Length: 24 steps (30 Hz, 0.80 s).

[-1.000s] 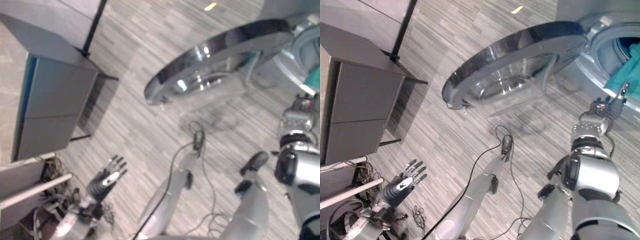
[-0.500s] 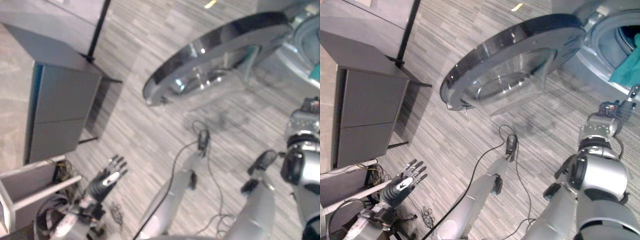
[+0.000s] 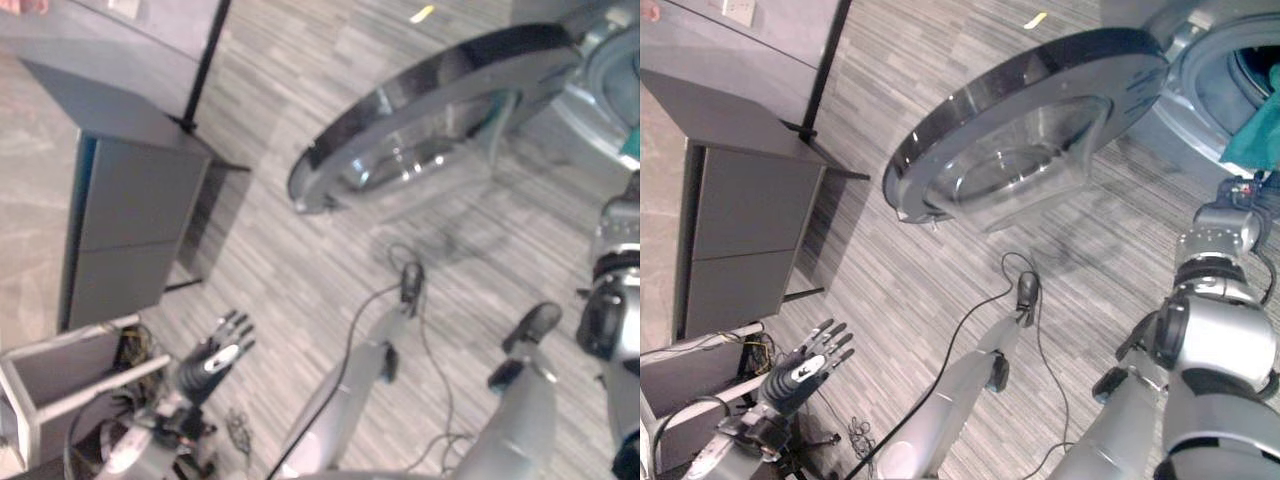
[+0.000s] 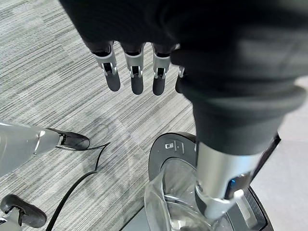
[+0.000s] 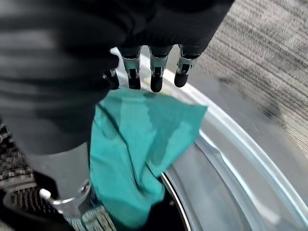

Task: Grab the laundry basket,head to the washer,open it,put in the laundry and shut it.

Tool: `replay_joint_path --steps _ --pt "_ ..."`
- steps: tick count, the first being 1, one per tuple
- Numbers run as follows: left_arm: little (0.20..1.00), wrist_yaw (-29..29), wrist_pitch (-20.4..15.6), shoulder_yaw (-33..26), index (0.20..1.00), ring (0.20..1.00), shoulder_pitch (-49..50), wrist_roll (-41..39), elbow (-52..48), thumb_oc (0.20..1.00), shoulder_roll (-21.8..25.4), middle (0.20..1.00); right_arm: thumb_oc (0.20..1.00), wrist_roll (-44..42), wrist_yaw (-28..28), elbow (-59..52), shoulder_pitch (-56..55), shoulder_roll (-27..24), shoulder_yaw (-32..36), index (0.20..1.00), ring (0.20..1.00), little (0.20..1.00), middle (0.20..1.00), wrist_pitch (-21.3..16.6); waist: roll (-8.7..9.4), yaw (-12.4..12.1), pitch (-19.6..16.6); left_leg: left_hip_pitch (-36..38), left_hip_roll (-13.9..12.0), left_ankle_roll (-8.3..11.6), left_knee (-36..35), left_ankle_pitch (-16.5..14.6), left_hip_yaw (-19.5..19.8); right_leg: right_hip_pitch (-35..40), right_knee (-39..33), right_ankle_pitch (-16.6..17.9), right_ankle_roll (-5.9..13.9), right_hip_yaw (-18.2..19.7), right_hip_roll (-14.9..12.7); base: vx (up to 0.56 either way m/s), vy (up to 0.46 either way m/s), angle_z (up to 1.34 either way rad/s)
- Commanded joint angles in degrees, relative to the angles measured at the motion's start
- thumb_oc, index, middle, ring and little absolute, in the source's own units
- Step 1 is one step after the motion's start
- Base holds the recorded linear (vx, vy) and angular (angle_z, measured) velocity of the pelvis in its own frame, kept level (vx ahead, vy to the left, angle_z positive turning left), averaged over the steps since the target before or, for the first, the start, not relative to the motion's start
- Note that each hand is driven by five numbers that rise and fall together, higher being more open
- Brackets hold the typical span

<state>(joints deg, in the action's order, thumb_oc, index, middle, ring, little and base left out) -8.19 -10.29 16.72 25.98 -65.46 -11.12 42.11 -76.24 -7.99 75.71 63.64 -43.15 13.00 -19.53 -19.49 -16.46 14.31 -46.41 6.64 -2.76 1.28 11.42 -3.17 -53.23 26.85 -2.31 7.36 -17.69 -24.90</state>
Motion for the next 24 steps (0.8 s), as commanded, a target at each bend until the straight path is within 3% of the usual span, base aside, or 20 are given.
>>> replay_joint_path --steps 1,9,11,12,13,20,24 --pt "1.000 -0.82 -0.63 -0.69 1.000 1.000 3.31 -0.87 -1.53 1.000 -0.25 1.000 1.000 1.45 0.42 -0.79 1.70 -6.39 -2.15 1.000 1.000 1.000 1.000 -0.47 -4.82 -2.28 1.33 0.58 2.04 -1.57 -5.43 -6.87 -0.27 -2.16 8.17 -9.42 2.23 0.46 1.05 0.00 0.000 0.00" --pt "1.000 -0.46 -1.08 -1.49 1.000 1.000 3.34 -1.46 -1.94 1.000 -0.05 1.000 1.000 2.64 -0.60 -0.66 5.02 -7.94 -4.60 1.000 1.000 1.000 1.000 -0.39 -5.21 -2.30 1.63 -0.30 2.26 -1.55 -5.56 -6.70 -0.32 -3.78 8.99 -9.81 2.09 0.88 1.05 0.00 0.000 0.00" --pt "1.000 -0.43 -1.15 -1.80 1.000 1.000 3.41 -1.36 -1.83 1.000 0.04 1.000 0.555 3.01 -0.96 -0.60 5.59 -8.50 -4.83 0.555 0.555 0.555 0.555 -0.51 -5.25 -2.21 1.67 -0.54 2.27 -1.51 -5.47 -6.66 -0.39 -4.05 9.12 -9.87 2.05 0.97 1.09 0.00 0.000 0.00" --pt "1.000 -0.46 -1.17 -1.90 1.000 1.000 3.41 -1.38 -1.75 1.000 0.00 1.000 0.244 3.68 -1.46 -0.38 6.30 -8.78 -5.47 0.244 0.244 0.244 0.244 -0.28 -5.27 -2.27 1.63 -0.79 2.25 -1.50 -5.43 -6.68 -0.46 -4.42 9.32 -9.88 2.04 1.22 1.09 0.00 0.000 0.00" --pt "1.000 -0.45 -1.37 -2.40 1.000 1.000 3.85 -1.36 -1.93 1.000 0.31 1.000 0.200 6.73 -3.38 0.43 7.69 -10.01 -7.13 0.200 0.200 0.200 0.200 -0.02 -5.22 -2.39 1.55 -1.11 2.25 -1.47 -5.32 -6.61 -0.57 -4.85 9.54 -9.81 2.01 1.52 1.16 0.00 0.000 0.00" --pt "1.000 0.85 -1.31 -4.96 1.000 1.000 4.72 -0.89 -1.47 1.000 1.77 1.000 0.200 7.36 -7.27 -1.16 14.91 -12.91 -11.29 0.200 0.200 0.200 0.200 -0.69 -4.20 -1.98 0.52 -1.34 1.96 -1.27 -5.30 -6.39 -1.12 -5.10 9.17 -9.52 1.86 2.26 1.41 0.00 0.000 0.00" --pt "1.000 0.86 -0.39 -6.16 1.000 1.000 6.58 -1.96 -0.73 1.000 2.64 1.000 0.200 9.63 -8.68 -5.15 22.39 -13.36 -20.03 0.200 0.200 0.200 0.200 -1.08 -2.87 -1.94 -0.79 0.03 1.47 -1.08 -5.71 -6.53 -1.21 -4.08 8.54 -8.76 1.95 2.36 1.74 0.00 0.000 0.00"
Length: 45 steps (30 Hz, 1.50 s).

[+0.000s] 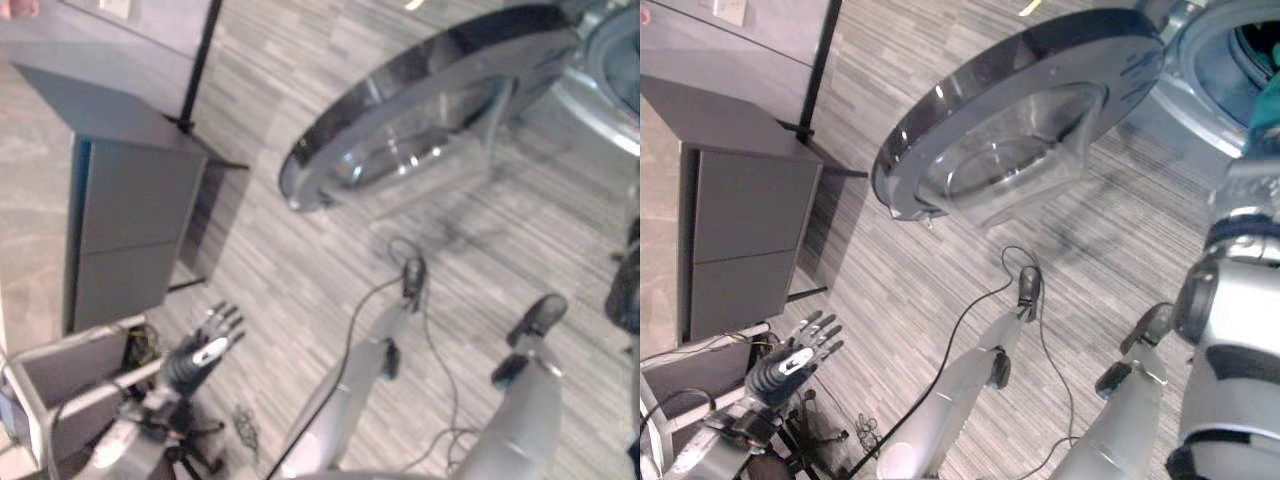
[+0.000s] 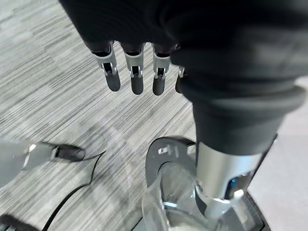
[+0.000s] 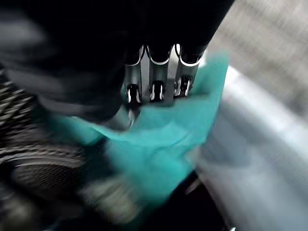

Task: Grab the laundry basket,head to the washer,open it,put in the laundry and shut it.

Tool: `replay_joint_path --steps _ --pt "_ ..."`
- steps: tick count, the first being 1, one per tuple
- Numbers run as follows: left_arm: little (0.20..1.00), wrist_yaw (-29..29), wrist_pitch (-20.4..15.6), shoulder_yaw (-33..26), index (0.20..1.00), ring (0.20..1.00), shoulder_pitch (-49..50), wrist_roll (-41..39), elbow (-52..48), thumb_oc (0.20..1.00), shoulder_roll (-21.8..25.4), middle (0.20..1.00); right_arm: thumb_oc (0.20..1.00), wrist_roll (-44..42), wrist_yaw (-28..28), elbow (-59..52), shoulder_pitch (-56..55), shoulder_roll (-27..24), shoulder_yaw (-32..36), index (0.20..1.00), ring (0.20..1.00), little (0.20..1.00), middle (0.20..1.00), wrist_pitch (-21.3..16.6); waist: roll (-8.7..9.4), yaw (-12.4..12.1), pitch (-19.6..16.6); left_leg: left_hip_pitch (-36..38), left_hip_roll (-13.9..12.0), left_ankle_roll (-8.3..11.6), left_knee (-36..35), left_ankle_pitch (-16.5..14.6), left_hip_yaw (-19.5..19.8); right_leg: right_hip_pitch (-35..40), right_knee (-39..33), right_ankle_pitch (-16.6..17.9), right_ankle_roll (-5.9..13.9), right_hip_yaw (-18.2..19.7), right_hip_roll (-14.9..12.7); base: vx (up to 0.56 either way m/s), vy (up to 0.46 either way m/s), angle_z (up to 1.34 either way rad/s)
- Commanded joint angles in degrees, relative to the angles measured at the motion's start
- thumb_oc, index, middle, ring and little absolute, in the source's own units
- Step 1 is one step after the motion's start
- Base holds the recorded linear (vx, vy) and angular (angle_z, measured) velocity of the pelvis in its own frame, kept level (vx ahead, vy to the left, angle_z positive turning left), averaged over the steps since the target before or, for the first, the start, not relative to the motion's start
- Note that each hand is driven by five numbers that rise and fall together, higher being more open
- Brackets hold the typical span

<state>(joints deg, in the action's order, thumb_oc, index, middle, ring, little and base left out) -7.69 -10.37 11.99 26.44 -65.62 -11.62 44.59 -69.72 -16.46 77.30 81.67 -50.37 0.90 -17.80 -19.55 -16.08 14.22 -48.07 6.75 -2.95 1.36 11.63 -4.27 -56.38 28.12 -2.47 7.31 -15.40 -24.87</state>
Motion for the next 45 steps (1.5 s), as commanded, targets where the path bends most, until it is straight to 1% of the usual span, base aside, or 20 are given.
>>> replay_joint_path --steps 1,4,7,8,9,10,11,14,15,17,18,21,27,34,37,39,40,41,42,45 --pt "1.000 0.12 -0.10 -1.44 1.000 1.000 6.35 -1.95 -0.56 1.000 0.87 1.000 0.200 3.86 -0.09 -7.21 5.33 -5.92 -9.84 0.200 0.200 0.200 0.200 -2.92 -2.65 -2.12 -0.78 1.89 1.26 -0.93 -5.45 -6.92 -0.13 -0.76 7.48 -8.38 2.04 0.16 1.82 0.01 -0.030 0.00" --pt "1.000 -0.69 0.64 -1.09 1.000 1.000 5.98 -2.65 -0.99 1.000 2.89 1.000 0.200 3.31 1.80 -8.24 7.14 -6.24 -12.60 0.200 0.200 0.200 0.200 -3.21 -1.91 -1.70 -1.11 2.21 1.13 -0.77 -4.28 -7.37 -0.05 0.42 7.17 -8.16 2.04 -0.17 1.70 -0.01 -0.038 0.02" --pt "1.000 -1.06 1.12 -1.21 1.000 1.000 5.79 -3.54 -0.64 1.000 3.55 1.000 0.200 2.20 3.39 -8.83 7.88 -6.15 -13.59 0.200 0.200 0.200 0.200 -3.26 -1.81 -1.60 -1.40 2.35 1.36 -0.76 -3.63 -7.66 0.16 1.40 6.72 -8.12 2.07 -0.60 1.59 0.00 0.000 0.00" --pt "1.000 -1.26 1.04 -1.03 1.000 1.000 5.55 -3.84 -0.53 1.000 3.74 1.000 0.291 2.32 3.83 -8.42 7.63 -5.86 -13.72 0.291 0.291 0.291 0.291 -2.96 -1.82 -1.52 -1.49 2.41 1.43 -0.76 -3.63 -7.63 0.30 1.71 6.42 -8.09 2.07 -0.67 1.58 -0.02 0.000 -0.03" --pt "1.000 -1.36 0.98 -0.96 1.000 1.000 5.33 -3.91 -0.62 1.000 3.93 1.000 0.551 2.40 4.44 -7.91 7.08 -5.49 -13.69 0.551 0.551 0.551 0.551 -2.42 -1.86 -1.48 -1.55 2.50 1.43 -0.78 -3.77 -7.62 0.46 1.82 6.30 -8.00 2.06 -0.71 1.60 0.00 0.000 0.00" --pt "1.000 -1.45 0.92 -0.83 1.000 1.000 5.24 -4.09 -0.95 1.000 4.10 1.000 0.752 2.49 4.91 -7.26 6.31 -5.17 -13.50 0.752 0.752 0.752 0.752 -1.85 -1.84 -1.40 -1.48 2.57 1.36 -0.80 -3.93 -7.53 0.56 1.81 6.33 -7.91 2.03 -0.82 1.64 0.00 0.000 0.00" --pt "1.000 -1.55 0.91 -0.70 1.000 1.000 5.13 -4.35 -1.20 1.000 3.98 1.000 1.000 2.58 5.51 -6.75 4.70 -4.55 -12.84 1.000 1.000 1.000 1.000 -1.31 -1.84 -1.27 -1.32 2.71 1.34 -0.81 -4.21 -7.50 0.63 2.04 6.09 -7.91 2.01 -0.90 1.77 0.00 0.000 0.00" --pt "1.000 -1.62 0.84 -0.34 1.000 1.000 4.59 -4.48 -1.78 1.000 3.87 1.000 1.000 2.39 6.37 -4.97 1.27 -3.26 -10.58 1.000 1.000 1.000 1.000 -0.25 -1.96 -0.86 -0.79 2.77 1.27 -0.86 -4.48 -7.39 0.67 2.19 5.86 -7.80 1.90 -1.02 2.03 -0.01 -0.003 -0.01" --pt "1.000 -1.65 0.85 -0.08 1.000 1.000 4.01 -4.22 -2.29 1.000 3.92 1.000 1.000 0.96 8.09 -2.48 -3.82 -2.24 -6.29 1.000 1.000 1.000 1.000 0.84 -1.93 -0.55 -0.55 3.06 1.23 -0.94 -4.67 -7.27 0.80 2.54 5.74 -7.75 1.82 -1.26 2.19 -0.03 -0.016 -0.02" --pt "1.000 -1.70 0.93 0.05 1.000 1.000 3.70 -3.83 -2.41 1.000 3.50 1.000 1.000 -0.98 9.31 -1.55 -6.85 -1.75 -2.39 1.000 1.000 1.000 1.000 1.16 -2.04 -0.46 -0.50 3.21 1.27 -1.05 -4.89 -7.17 0.91 2.78 5.39 -7.71 1.87 -1.53 2.22 0.00 0.000 0.00" --pt "1.000 -1.70 0.95 0.03 1.000 1.000 3.73 -3.77 -2.36 1.000 3.70 1.000 1.000 -1.16 9.60 -1.67 -7.40 -1.76 -1.92 1.000 1.000 1.000 1.000 1.15 -1.91 -0.54 -0.57 3.27 1.27 -1.05 -4.91 -7.15 0.97 2.89 5.35 -7.71 1.87 -1.61 2.21 0.00 0.000 0.00" --pt "1.000 -1.63 0.97 0.05 1.000 1.000 3.57 -3.27 -2.25 1.000 2.53 1.000 1.000 -6.10 10.49 -2.27 -13.04 -0.26 5.40 1.000 1.000 1.000 1.000 0.05 -2.32 -0.88 -0.79 3.78 1.37 -1.19 -5.71 -6.87 1.11 3.53 4.57 -7.93 1.98 -1.89 2.22 -0.02 0.016 -0.03" --pt "1.000 -2.25 1.10 0.45 1.000 1.000 4.01 -2.73 -2.71 1.000 2.00 1.000 1.000 -7.38 14.00 -2.49 -20.47 2.08 9.31 1.000 1.000 1.000 1.000 1.44 -1.96 -0.79 -0.99 4.82 1.66 -1.35 -6.23 -6.91 0.84 4.20 4.39 -7.47 2.18 -1.77 2.27 0.00 0.003 0.01" --pt "1.000 -2.55 1.19 0.38 1.000 1.000 4.14 -2.50 -2.39 1.000 2.57 1.000 1.000 -5.85 14.52 -1.60 -25.57 1.52 11.10 1.000 1.000 1.000 1.000 1.80 -0.33 0.18 -1.27 5.89 1.65 -1.28 -5.75 -7.15 0.62 6.99 2.09 -6.50 2.32 -2.48 2.39 -0.01 -0.002 0.00" --pt "1.000 -2.55 1.17 0.47 1.000 1.000 3.99 -2.53 -2.21 1.000 2.73 1.000 1.000 -5.64 14.43 -1.63 -26.61 2.25 11.51 1.000 1.000 1.000 1.000 1.75 -0.15 0.56 -1.23 6.42 1.47 -1.18 -5.77 -7.05 0.61 7.90 1.20 -6.12 2.31 -2.58 2.54 -0.01 0.001 -0.01" --pt "1.000 -2.44 1.00 0.71 1.000 1.000 3.85 -2.38 -2.49 1.000 2.64 1.000 1.000 -5.07 14.52 -2.05 -28.31 4.31 11.37 1.000 1.000 1.000 1.000 1.80 0.30 0.99 -1.31 7.06 1.12 -1.07 -6.02 -6.85 0.42 9.10 0.08 -5.72 2.23 -2.83 2.85 -0.01 -0.021 -0.02" --pt "1.000 -2.30 1.09 1.40 1.000 1.000 3.65 -2.23 -2.68 1.000 1.75 1.000 1.000 -4.13 15.06 -2.21 -31.09 7.49 10.99 1.000 1.000 1.000 1.000 2.37 1.15 1.22 -1.49 8.25 0.76 -0.96 -6.24 -6.79 0.37 10.59 -0.90 -5.29 2.15 -3.22 3.32 -0.01 -0.034 -0.04" --pt "1.000 -2.27 1.08 1.39 1.000 1.000 3.82 -2.17 -2.62 1.000 1.81 1.000 1.000 -4.05 15.06 -2.47 -31.50 7.75 11.17 1.000 1.000 1.000 1.000 2.31 1.19 1.27 -1.49 8.47 0.70 -0.93 -6.25 -6.80 0.39 10.92 -1.12 -5.22 2.14 -3.30 3.40 -0.01 -0.077 -0.06" --pt "1.000 -2.19 1.20 1.74 1.000 1.000 3.84 -1.57 -2.56 1.000 0.69 1.000 1.000 -3.20 15.71 -3.09 -36.66 11.55 12.19 1.000 1.000 1.000 1.000 2.71 2.14 1.87 -1.60 9.86 0.35 -0.82 -6.23 -6.85 0.43 12.77 -2.07 -4.76 2.02 -3.75 3.78 0.00 -0.064 -0.08" --pt "1.000 -1.67 1.02 1.99 1.000 1.000 3.04 0.33 -2.59 1.000 -1.82 1.000 1.000 -0.98 16.42 -2.82 -46.35 18.30 13.13 1.000 1.000 1.000 1.000 3.87 4.21 2.72 -2.27 13.05 -0.47 -0.45 -6.17 -7.16 0.60 16.96 -4.06 -4.14 1.90 -4.63 4.52 0.02 -0.089 -0.07"
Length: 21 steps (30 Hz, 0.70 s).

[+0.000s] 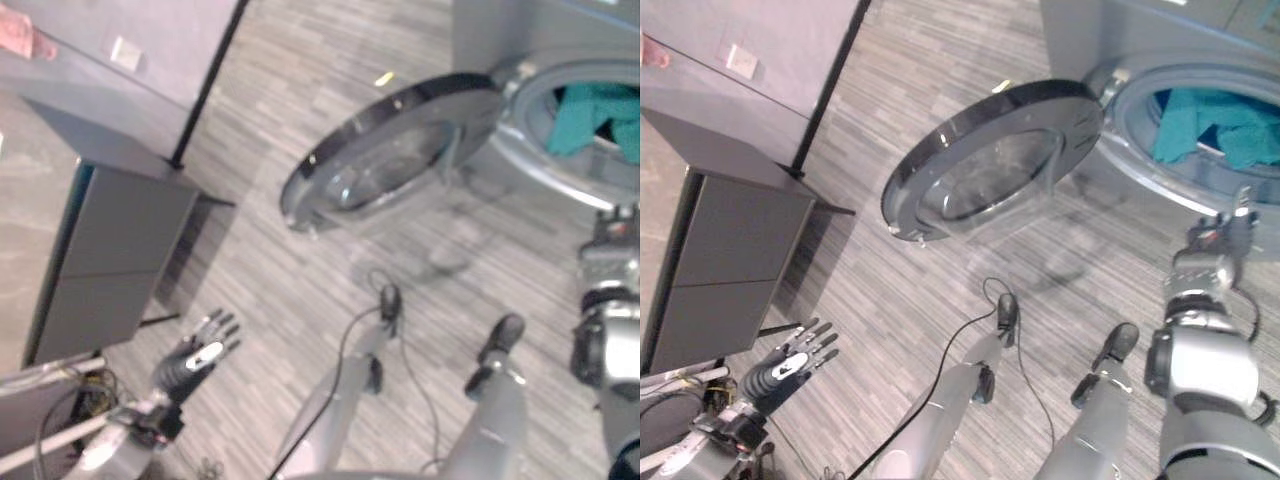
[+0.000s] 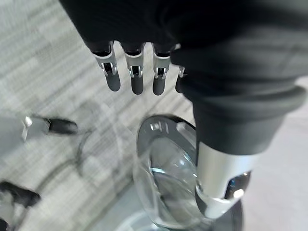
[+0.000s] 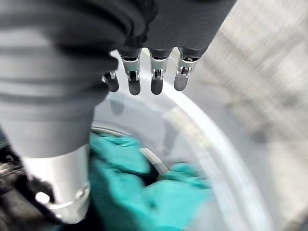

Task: Grab the laundry basket,head to the washer,open it,put in the laundry and shut it.

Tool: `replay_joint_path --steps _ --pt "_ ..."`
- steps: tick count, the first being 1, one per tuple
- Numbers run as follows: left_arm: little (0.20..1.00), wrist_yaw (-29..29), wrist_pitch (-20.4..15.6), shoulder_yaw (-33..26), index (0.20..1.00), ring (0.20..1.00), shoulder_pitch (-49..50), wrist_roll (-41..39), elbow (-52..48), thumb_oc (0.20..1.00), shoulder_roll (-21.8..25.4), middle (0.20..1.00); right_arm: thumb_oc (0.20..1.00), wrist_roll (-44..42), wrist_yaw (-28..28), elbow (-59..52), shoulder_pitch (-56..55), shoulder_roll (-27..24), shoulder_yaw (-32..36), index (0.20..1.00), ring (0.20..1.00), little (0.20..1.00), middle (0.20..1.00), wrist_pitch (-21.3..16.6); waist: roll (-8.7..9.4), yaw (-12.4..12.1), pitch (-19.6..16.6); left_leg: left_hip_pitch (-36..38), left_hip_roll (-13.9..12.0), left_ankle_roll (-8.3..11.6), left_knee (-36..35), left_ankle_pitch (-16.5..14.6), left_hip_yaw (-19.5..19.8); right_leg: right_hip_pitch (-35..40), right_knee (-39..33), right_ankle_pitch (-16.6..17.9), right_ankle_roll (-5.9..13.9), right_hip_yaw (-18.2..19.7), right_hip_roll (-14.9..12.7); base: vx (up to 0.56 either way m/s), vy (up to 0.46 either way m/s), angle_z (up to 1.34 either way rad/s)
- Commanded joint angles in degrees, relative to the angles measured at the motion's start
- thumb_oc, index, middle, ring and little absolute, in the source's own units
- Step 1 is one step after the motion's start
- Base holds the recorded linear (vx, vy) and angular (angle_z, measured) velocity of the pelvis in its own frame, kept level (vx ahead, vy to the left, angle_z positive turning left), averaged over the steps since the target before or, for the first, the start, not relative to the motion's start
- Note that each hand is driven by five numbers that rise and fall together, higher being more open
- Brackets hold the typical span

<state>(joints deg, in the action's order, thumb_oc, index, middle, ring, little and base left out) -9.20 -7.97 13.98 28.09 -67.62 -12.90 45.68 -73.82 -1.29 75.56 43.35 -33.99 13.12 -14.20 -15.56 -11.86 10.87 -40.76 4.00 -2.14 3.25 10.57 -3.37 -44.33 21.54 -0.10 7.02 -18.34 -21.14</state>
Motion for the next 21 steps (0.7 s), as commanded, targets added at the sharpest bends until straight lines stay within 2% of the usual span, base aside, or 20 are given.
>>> replay_joint_path --steps 1,3,5,7,8,11,12,15,17,18,20,21 --pt "1.000 0.03 -1.37 -0.50 1.000 1.000 1.43 3.37 -0.65 1.000 -3.60 1.000 1.000 3.82 1.41 -1.21 -12.30 4.31 1.85 1.000 1.000 1.000 1.000 0.86 1.19 -0.95 0.80 7.55 1.90 -1.00 -8.02 -6.25 -0.19 7.51 1.48 -6.22 2.11 -2.10 1.27 0.04 -0.090 -0.04" --pt "1.000 0.44 -1.70 -1.00 1.000 1.000 1.68 4.64 -0.22 1.000 -4.04 1.000 1.000 4.85 1.58 -1.36 -16.38 6.75 2.25 1.000 1.000 1.000 1.000 1.52 1.84 -0.56 0.86 9.62 1.45 -0.78 -8.00 -6.46 -0.03 10.25 0.24 -6.08 2.00 -2.83 1.61 0.04 -0.061 -0.01" --pt "1.000 0.85 -2.07 -2.97 1.000 1.000 1.51 8.63 1.52 1.000 -5.64 1.000 1.000 8.12 2.16 0.72 -25.44 11.66 2.97 1.000 1.000 1.000 1.000 4.08 3.97 0.60 0.24 14.51 0.27 -0.10 -7.94 -6.97 0.52 16.86 -2.96 -5.67 1.77 -4.56 2.51 0.07 -0.126 0.05" --pt "1.000 1.66 -2.52 -4.47 1.000 1.000 1.06 11.78 4.10 1.000 -6.75 1.000 1.000 10.55 2.12 2.31 -30.06 14.01 3.52 1.000 1.000 1.000 1.000 5.60 5.25 1.44 0.15 17.61 -0.50 0.46 -8.00 -7.27 0.98 21.47 -5.53 -5.39 1.70 -6.10 3.30 0.05 -0.123 0.05" --pt "1.000 1.64 -2.59 -4.43 1.000 1.000 1.10 11.94 4.25 1.000 -6.74 1.000 1.000 10.65 2.15 2.26 -30.23 14.13 3.54 1.000 1.000 1.000 1.000 5.61 5.22 1.58 0.29 17.93 -0.54 0.51 -8.02 -7.30 1.11 22.03 -5.88 -5.31 1.69 -6.31 3.41 0.02 -0.082 -0.05" --pt "1.000 2.41 -3.61 -6.57 1.000 1.000 -0.35 16.71 9.31 1.000 -9.39 1.000 1.000 14.16 1.93 4.14 -34.30 16.11 4.59 1.000 1.000 1.000 1.000 7.08 6.91 2.70 -0.22 21.35 -2.26 1.67 -8.25 -7.25 1.32 27.78 -9.57 -4.70 1.69 -8.22 4.89 0.02 -0.136 0.02" --pt "1.000 3.08 -3.79 -7.43 1.000 1.000 -1.74 19.60 13.26 1.000 -11.22 1.000 1.000 16.26 1.56 5.51 -36.35 16.74 4.60 1.000 1.000 1.000 1.000 7.34 8.04 3.20 -0.91 22.93 -3.01 2.60 -8.25 -7.02 1.45 31.16 -12.03 -4.40 1.51 -9.21 6.06 0.00 -0.169 0.09" --pt "1.000 3.99 -4.41 -9.19 1.000 1.000 -3.91 24.59 19.69 1.000 -14.27 1.000 1.000 20.64 1.99 5.32 -38.92 17.83 3.17 1.000 1.000 1.000 1.000 8.15 9.30 4.05 -1.21 25.72 -4.71 3.88 -8.25 -6.74 1.40 35.43 -14.63 -4.41 0.91 -10.32 7.85 -0.03 -0.135 0.05" --pt "1.000 4.80 -4.79 -9.83 1.000 1.000 -4.92 26.16 22.47 1.000 -15.43 1.000 1.000 21.19 2.30 5.11 -39.37 18.14 2.89 1.000 1.000 1.000 1.000 8.56 9.78 4.33 -1.31 26.72 -5.45 4.33 -8.25 -6.44 1.38 36.65 -15.28 -4.55 0.63 -10.14 8.56 -0.04 -0.131 0.02" --pt "1.000 6.15 -4.75 -11.46 1.000 1.000 -6.65 28.66 26.98 1.000 -17.84 1.000 1.000 22.41 2.62 5.18 -40.29 18.72 2.71 1.000 1.000 1.000 1.000 8.99 11.07 4.32 -2.09 28.48 -7.03 5.05 -8.25 -6.09 1.06 38.63 -16.45 -4.97 0.19 -9.89 10.00 -0.06 -0.224 0.00" --pt "1.000 6.67 -4.94 -12.31 1.000 1.000 -7.34 29.81 29.42 1.000 -18.89 1.000 1.000 23.24 2.88 5.05 -40.73 19.16 1.95 1.000 1.000 1.000 1.000 9.07 11.62 4.15 -2.48 29.59 -7.85 5.56 -8.25 -6.00 0.77 40.27 -17.54 -5.06 -0.02 -9.89 10.94 -0.03 -0.179 -0.13" --pt "1.000 7.91 -4.74 -13.68 1.000 1.000 -7.76 32.09 32.41 1.000 -21.15 1.000 1.000 24.57 3.42 4.68 -41.32 19.83 0.99 1.000 1.000 1.000 1.000 9.46 12.65 3.92 -3.46 31.62 -9.26 6.23 -8.25 -5.63 0.55 42.55 -18.72 -5.72 -0.75 -9.54 12.56 -0.03 -0.165 -0.22"
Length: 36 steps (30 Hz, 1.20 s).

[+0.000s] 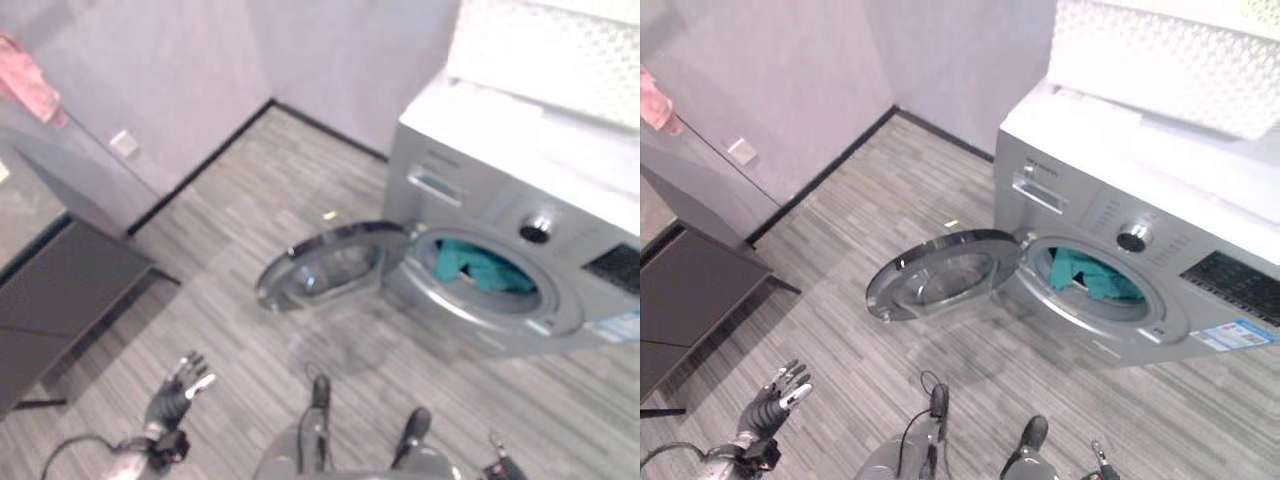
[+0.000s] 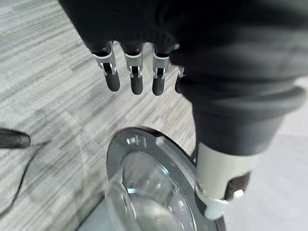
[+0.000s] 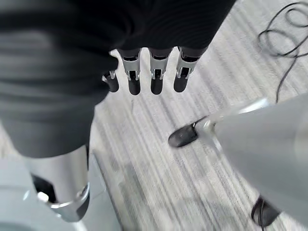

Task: Grab the laundry basket,head to the washer,open it,put in the laundry and shut it.

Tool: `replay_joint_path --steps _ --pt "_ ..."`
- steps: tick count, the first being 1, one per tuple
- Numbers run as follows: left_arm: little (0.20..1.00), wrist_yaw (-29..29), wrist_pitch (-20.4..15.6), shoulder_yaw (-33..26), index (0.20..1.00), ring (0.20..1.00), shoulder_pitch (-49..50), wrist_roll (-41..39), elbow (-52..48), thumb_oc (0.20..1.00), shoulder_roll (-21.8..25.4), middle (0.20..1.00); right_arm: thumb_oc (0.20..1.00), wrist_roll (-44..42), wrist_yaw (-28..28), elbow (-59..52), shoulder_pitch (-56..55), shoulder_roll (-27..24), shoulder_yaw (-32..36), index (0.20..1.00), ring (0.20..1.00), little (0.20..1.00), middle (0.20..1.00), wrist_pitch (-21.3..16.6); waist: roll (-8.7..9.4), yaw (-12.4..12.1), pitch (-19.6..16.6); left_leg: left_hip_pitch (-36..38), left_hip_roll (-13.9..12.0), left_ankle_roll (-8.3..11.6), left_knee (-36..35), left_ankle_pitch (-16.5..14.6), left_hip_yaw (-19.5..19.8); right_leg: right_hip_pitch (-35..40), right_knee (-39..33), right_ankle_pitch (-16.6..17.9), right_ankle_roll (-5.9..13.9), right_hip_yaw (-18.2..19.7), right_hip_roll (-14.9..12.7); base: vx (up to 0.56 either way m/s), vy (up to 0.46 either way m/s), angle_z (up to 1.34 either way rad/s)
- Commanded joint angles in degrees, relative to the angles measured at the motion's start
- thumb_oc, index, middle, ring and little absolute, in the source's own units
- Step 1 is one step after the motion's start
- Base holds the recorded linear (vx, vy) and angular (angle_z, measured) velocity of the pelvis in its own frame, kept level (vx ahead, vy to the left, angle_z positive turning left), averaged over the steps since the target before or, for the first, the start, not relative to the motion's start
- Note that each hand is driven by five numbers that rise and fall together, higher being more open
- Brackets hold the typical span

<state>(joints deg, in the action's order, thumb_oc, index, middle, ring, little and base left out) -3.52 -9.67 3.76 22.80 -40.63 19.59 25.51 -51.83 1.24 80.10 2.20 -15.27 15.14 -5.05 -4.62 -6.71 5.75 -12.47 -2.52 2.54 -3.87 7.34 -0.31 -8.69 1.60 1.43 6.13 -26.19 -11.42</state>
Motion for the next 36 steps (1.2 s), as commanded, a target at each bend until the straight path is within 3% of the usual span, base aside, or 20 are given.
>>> replay_joint_path --steps 1,9,16,18,22,27,36 --pt "1.000 2.79 -3.07 -4.08 1.000 1.000 -3.13 6.06 1.59 1.000 -2.10 1.000 1.000 2.92 1.22 -0.07 -0.41 1.37 -1.33 1.000 1.000 1.000 1.000 0.44 2.15 -1.24 1.27 4.23 -3.32 1.87 -1.13 -2.25 -2.73 7.90 0.52 -7.36 -0.11 -1.35 3.55 -0.03 -0.164 -0.23" --pt "1.000 10.02 -3.78 -5.86 1.000 1.000 -11.55 17.71 16.59 1.000 -6.27 1.000 1.000 6.46 2.23 -2.61 -1.52 2.79 -5.51 1.000 1.000 1.000 1.000 0.74 4.45 -0.32 -3.07 8.14 -5.87 3.46 -1.13 0.37 -4.28 12.46 -3.30 -6.16 -1.17 -0.46 6.36 -0.07 -0.060 -0.18" --pt "1.000 15.93 -3.33 -7.83 1.000 1.000 -16.54 22.15 26.34 1.000 -6.28 1.000 1.000 7.13 2.25 -4.57 -2.97 3.44 -7.17 1.000 1.000 1.000 1.000 0.61 4.15 1.92 -6.09 11.14 -5.53 3.75 -1.13 -0.40 -5.49 15.33 -4.40 -5.45 -0.72 0.27 5.81 -0.01 0.040 -0.13" --pt "1.000 19.22 -3.09 -8.38 1.000 1.000 -18.27 27.47 29.86 1.000 -5.17 1.000 1.000 7.07 2.32 -4.85 -3.59 3.66 -7.43 1.000 1.000 1.000 1.000 0.55 3.54 2.97 -7.34 12.19 -5.26 3.81 -1.13 -1.28 -6.24 16.22 -5.29 -4.73 -0.14 0.71 5.07 0.00 0.076 -0.04" --pt "1.000 20.57 -2.77 -8.22 1.000 1.000 -19.97 31.64 33.57 1.000 -3.64 1.000 1.000 7.05 2.33 -4.88 -4.05 4.26 -8.41 1.000 1.000 1.000 1.000 0.30 3.18 3.58 -8.29 12.91 -4.95 3.78 -1.13 -1.94 -6.97 16.58 -6.34 -3.69 0.39 1.43 4.42 0.00 0.056 -0.14" --pt "1.000 21.48 -2.34 -6.32 1.000 1.000 -23.95 38.97 39.34 1.000 2.02 1.000 1.000 8.51 2.66 -6.44 -5.94 5.22 -12.09 1.000 1.000 1.000 1.000 -0.12 2.59 4.94 -9.22 13.67 -4.71 3.70 -1.13 -2.97 -8.63 16.15 -6.60 -2.25 1.24 2.74 3.17 0.00 0.057 -0.11" --pt "1.000 22.89 -1.73 -4.90 1.000 1.000 -28.76 40.55 40.98 1.000 5.93 1.000 1.000 9.02 2.97 -7.45 -5.32 5.51 -15.18 1.000 1.000 1.000 1.000 -0.37 3.14 5.31 -8.85 15.32 -5.52 3.62 -1.13 -2.73 -9.49 16.89 -6.60 -2.60 0.89 4.30 3.92 -0.02 -0.023 -0.08"
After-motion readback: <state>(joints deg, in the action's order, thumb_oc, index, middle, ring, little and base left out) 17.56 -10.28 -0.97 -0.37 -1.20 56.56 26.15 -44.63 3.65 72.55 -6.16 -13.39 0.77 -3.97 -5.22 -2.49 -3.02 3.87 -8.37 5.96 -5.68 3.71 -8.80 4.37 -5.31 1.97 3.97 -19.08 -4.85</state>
